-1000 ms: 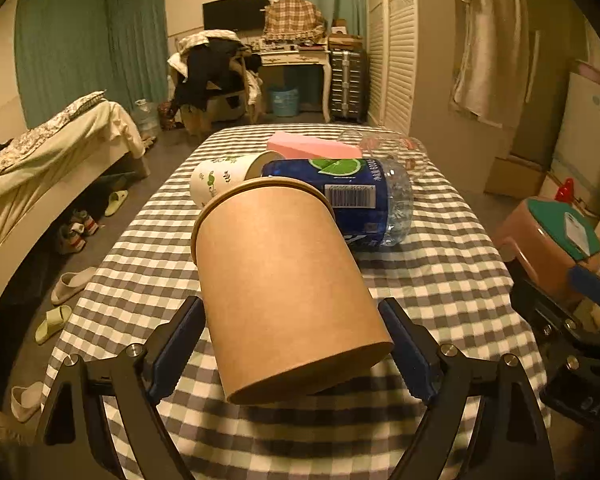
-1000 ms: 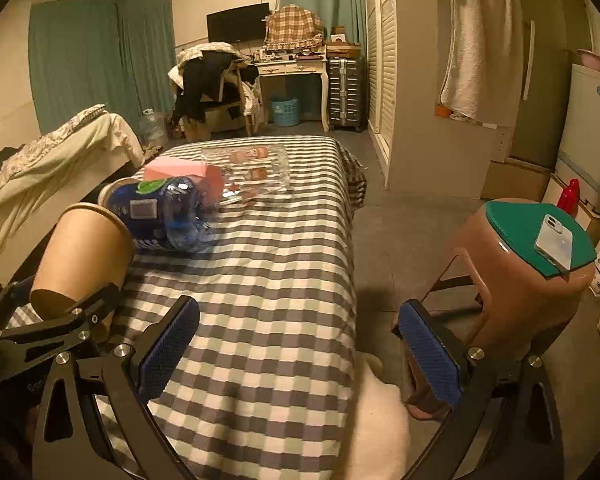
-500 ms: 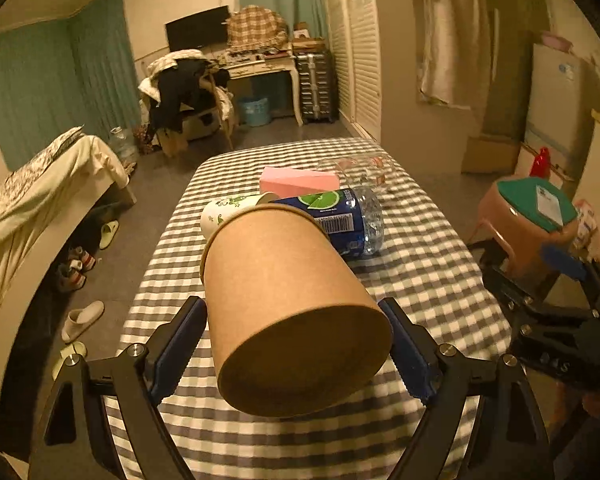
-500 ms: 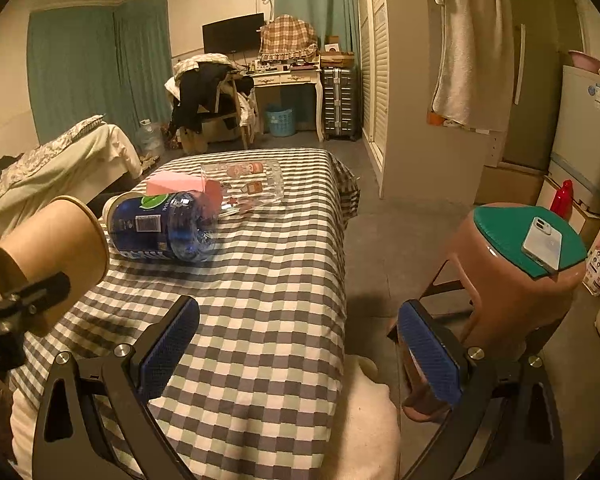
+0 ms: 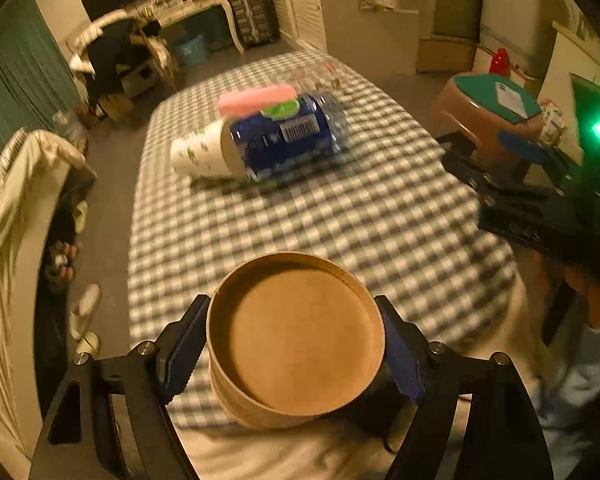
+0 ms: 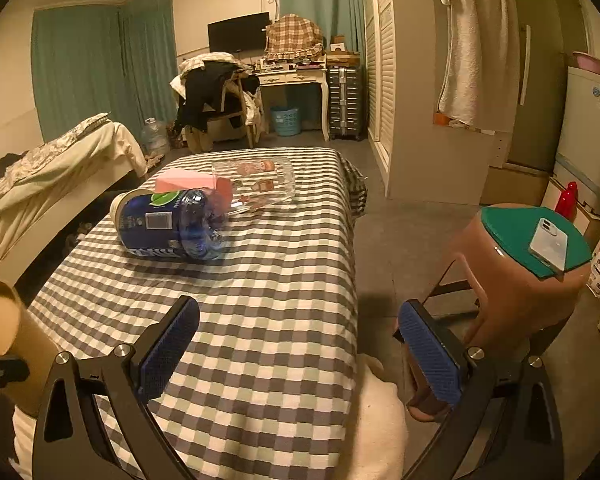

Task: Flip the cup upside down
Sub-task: 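Turn the tan cup opening up with the left gripper, then lower the tan cup onto the table and open the left gripper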

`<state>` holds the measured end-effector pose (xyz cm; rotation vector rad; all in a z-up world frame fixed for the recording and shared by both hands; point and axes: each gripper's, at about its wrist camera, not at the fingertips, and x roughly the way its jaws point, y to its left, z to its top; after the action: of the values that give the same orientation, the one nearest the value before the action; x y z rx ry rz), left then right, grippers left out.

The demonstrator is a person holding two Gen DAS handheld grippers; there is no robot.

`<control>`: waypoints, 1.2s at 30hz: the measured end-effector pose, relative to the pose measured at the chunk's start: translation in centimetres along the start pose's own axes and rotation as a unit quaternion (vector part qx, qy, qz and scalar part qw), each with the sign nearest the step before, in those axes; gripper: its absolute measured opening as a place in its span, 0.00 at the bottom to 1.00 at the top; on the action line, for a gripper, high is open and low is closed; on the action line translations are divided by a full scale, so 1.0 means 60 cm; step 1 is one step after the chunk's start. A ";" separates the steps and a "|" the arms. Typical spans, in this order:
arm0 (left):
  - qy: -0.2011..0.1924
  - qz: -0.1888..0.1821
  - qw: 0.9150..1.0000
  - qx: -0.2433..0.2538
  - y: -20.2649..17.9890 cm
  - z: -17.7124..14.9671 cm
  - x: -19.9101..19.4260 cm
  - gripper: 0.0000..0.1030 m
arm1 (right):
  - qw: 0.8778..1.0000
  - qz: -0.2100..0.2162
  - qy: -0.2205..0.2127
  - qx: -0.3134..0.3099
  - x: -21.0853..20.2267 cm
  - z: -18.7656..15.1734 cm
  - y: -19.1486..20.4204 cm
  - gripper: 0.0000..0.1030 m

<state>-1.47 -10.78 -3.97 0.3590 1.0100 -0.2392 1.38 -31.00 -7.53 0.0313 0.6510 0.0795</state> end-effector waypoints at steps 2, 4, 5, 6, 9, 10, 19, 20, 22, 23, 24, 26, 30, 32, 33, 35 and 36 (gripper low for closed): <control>-0.015 0.005 1.000 0.002 -0.002 0.009 0.008 0.78 | 1.000 0.000 0.001 0.001 0.003 -0.002 -0.002 0.97; -0.029 -0.005 1.000 -0.002 0.000 0.021 0.013 0.78 | 1.000 -0.005 0.006 0.003 0.009 -0.004 -0.007 0.97; -0.034 -0.008 0.999 -0.005 0.001 0.027 0.013 0.78 | 1.000 -0.007 0.007 0.004 0.011 -0.004 -0.009 0.97; -0.043 -0.012 0.999 -0.011 0.004 0.036 0.016 0.78 | 1.000 -0.010 0.010 0.005 0.014 -0.004 -0.013 0.97; -0.089 -0.030 0.995 -0.044 0.018 0.060 0.007 0.78 | 1.000 -0.017 0.013 0.012 0.022 -0.004 -0.022 0.97; -0.107 -0.039 0.991 -0.062 0.025 0.068 0.006 0.78 | 1.000 -0.018 0.014 0.014 0.024 -0.003 -0.024 0.97; -0.143 -0.040 0.981 -0.128 0.039 0.055 0.067 0.78 | 1.000 -0.024 0.020 -0.002 0.033 0.000 -0.011 0.97; -0.145 -0.041 0.980 -0.131 0.041 0.052 0.069 0.78 | 0.999 -0.026 0.021 -0.003 0.033 0.000 -0.008 0.97; -0.154 -0.030 0.979 -0.132 0.038 0.045 0.072 0.77 | 0.999 -0.027 0.022 -0.005 0.035 0.001 -0.004 0.97; -0.156 -0.023 0.979 -0.128 0.036 0.043 0.072 0.76 | 0.999 -0.028 0.023 -0.007 0.036 0.002 -0.002 0.97; -0.160 -0.018 0.979 -0.126 0.035 0.040 0.072 0.76 | 0.999 -0.029 0.023 -0.009 0.035 0.003 -0.001 0.97; -0.164 -0.016 0.979 -0.124 0.036 0.035 0.073 0.76 | 0.999 -0.033 0.023 -0.012 0.034 0.005 0.005 0.97; -0.181 -0.025 0.976 -0.122 0.038 0.037 0.056 0.80 | 0.999 -0.037 0.014 -0.021 0.017 0.013 0.019 0.97; -0.188 -0.032 0.975 -0.115 0.039 0.044 0.043 0.88 | 0.999 -0.041 0.009 -0.024 0.008 0.016 0.024 0.97; -0.191 -0.033 0.974 -0.115 0.039 0.048 0.039 0.91 | 0.999 -0.045 0.005 -0.026 0.001 0.020 0.029 0.97; -0.207 -0.040 0.971 -0.113 0.042 0.055 0.022 0.91 | 0.998 -0.048 -0.001 -0.028 -0.010 0.025 0.035 0.97; -0.214 -0.043 0.970 -0.111 0.043 0.060 0.012 0.91 | 0.998 -0.050 -0.007 -0.029 -0.020 0.029 0.039 0.97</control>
<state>2.62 -9.86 -2.41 0.0526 0.6171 -0.2663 1.34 -28.79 -5.31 -0.0572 0.6343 0.0019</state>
